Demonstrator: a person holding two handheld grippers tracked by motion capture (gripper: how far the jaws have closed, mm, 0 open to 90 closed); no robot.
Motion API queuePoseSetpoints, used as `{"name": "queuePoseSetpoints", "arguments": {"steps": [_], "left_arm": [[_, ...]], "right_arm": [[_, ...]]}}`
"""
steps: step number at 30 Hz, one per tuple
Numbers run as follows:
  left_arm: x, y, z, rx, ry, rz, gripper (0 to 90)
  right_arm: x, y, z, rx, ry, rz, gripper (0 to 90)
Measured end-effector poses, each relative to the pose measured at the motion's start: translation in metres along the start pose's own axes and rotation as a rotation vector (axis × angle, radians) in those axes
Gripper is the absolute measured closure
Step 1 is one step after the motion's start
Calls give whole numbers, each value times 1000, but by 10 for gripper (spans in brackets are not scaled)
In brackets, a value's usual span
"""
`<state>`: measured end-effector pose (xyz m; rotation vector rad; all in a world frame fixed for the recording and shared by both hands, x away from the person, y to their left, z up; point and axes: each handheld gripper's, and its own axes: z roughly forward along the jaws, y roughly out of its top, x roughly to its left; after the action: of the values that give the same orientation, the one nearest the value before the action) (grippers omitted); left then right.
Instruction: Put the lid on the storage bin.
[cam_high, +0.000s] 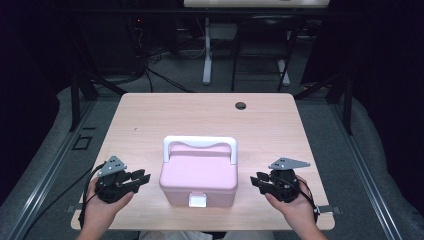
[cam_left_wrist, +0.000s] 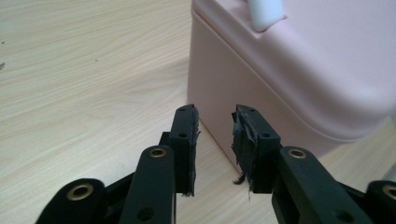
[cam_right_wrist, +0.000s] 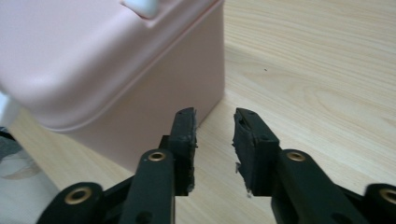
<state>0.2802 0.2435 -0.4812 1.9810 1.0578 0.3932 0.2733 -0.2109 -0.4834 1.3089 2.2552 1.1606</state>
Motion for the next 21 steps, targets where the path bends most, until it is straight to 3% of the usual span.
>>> {"name": "queuePoseSetpoints", "arguments": {"steps": [14, 21], "left_arm": [[13, -15, 18, -6, 44, -55, 804], [17, -25, 23, -22, 52, -93, 799]], "right_arm": [[-10, -14, 10, -26, -54, 44, 857], [-12, -20, 15, -47, -68, 71, 832]]}}
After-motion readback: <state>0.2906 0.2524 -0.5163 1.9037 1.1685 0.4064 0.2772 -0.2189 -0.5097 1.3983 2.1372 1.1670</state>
